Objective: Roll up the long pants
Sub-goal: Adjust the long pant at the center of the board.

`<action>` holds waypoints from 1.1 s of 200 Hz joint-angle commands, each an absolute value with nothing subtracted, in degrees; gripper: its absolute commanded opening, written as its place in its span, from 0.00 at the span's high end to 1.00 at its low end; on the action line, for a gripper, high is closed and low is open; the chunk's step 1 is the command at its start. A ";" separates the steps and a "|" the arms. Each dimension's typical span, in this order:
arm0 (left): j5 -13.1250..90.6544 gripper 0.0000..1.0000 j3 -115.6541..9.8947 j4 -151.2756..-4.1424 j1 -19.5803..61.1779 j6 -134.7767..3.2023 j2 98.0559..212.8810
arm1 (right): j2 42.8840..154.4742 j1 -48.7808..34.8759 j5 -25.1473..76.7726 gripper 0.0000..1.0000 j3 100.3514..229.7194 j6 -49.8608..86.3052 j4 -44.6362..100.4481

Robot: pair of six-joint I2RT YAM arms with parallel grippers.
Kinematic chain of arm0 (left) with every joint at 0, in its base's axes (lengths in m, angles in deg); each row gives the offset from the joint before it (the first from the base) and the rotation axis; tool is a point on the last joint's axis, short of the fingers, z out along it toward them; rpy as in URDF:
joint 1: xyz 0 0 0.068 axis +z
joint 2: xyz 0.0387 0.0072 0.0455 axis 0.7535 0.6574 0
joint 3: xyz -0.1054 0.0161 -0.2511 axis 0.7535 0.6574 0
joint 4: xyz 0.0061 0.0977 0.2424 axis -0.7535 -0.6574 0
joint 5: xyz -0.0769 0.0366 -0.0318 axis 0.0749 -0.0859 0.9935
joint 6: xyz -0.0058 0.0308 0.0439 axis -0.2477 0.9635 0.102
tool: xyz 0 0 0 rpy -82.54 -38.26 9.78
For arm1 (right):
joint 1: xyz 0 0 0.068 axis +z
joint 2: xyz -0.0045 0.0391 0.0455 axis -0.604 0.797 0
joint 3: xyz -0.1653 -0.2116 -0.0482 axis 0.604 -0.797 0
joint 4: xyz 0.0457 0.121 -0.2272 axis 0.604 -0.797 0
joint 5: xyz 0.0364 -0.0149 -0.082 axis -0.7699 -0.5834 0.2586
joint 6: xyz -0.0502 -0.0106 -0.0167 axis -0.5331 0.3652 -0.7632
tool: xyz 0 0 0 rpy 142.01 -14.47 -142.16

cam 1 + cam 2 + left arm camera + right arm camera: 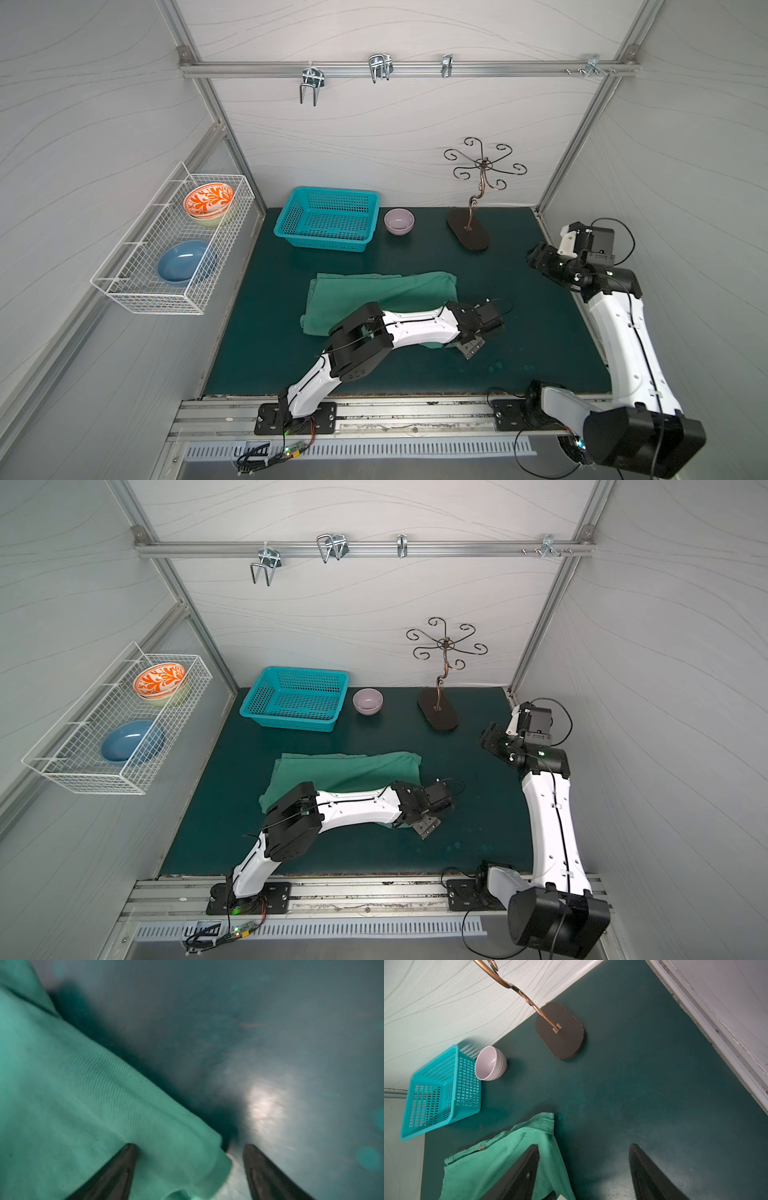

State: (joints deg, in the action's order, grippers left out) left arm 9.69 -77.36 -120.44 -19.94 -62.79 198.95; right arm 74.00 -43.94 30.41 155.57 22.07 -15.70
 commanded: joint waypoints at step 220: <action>28.04 1.00 -28.14 -87.27 -12.03 -73.18 156.63 | 86.22 -12.80 23.01 0.50 136.95 6.38 4.76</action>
